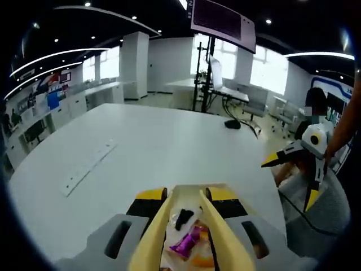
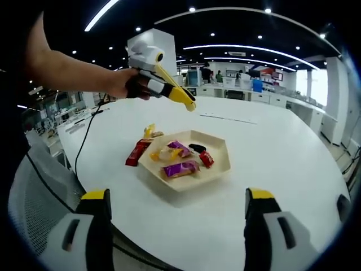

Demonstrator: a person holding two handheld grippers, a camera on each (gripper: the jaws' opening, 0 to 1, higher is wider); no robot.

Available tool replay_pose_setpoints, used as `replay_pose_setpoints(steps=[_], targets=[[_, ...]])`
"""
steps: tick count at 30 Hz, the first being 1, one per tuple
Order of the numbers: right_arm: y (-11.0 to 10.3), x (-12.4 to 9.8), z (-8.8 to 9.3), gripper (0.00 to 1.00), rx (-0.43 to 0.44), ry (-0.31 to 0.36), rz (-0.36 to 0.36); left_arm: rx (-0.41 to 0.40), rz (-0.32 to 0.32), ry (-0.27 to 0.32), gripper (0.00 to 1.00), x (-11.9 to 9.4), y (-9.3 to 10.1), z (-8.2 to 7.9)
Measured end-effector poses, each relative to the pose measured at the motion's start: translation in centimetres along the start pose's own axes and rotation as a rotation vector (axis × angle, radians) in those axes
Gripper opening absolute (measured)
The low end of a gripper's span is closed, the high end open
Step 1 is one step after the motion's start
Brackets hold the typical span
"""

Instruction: Place the target food into the container with the food tongs after gripping and lifting it, then release it inside without dropping or visibly crushing the food.

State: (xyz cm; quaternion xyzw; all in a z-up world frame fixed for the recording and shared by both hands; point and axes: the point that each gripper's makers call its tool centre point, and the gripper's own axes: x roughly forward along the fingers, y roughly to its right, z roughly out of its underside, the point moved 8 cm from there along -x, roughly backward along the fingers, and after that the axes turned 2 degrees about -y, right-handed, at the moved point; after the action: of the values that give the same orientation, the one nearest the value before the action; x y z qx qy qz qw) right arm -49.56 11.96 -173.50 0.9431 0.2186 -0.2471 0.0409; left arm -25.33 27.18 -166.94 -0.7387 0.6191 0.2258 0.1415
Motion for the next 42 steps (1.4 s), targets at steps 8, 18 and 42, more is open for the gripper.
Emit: replay_pose_setpoints(steps=[8, 18, 42], targets=[[0.0, 0.0, 0.0, 0.97, 0.001, -0.004, 0.000, -0.005, -0.014, 0.003, 0.25, -1.2, -0.7, 0.5], [0.0, 0.0, 0.1, 0.97, 0.001, -0.009, 0.002, -0.023, -0.040, 0.009, 0.26, -3.2, -1.5, 1.5], [0.0, 0.1, 0.2, 0.97, 0.000, -0.028, 0.003, -0.050, -0.152, -0.040, 0.26, -9.8, -5.8, 6.5]])
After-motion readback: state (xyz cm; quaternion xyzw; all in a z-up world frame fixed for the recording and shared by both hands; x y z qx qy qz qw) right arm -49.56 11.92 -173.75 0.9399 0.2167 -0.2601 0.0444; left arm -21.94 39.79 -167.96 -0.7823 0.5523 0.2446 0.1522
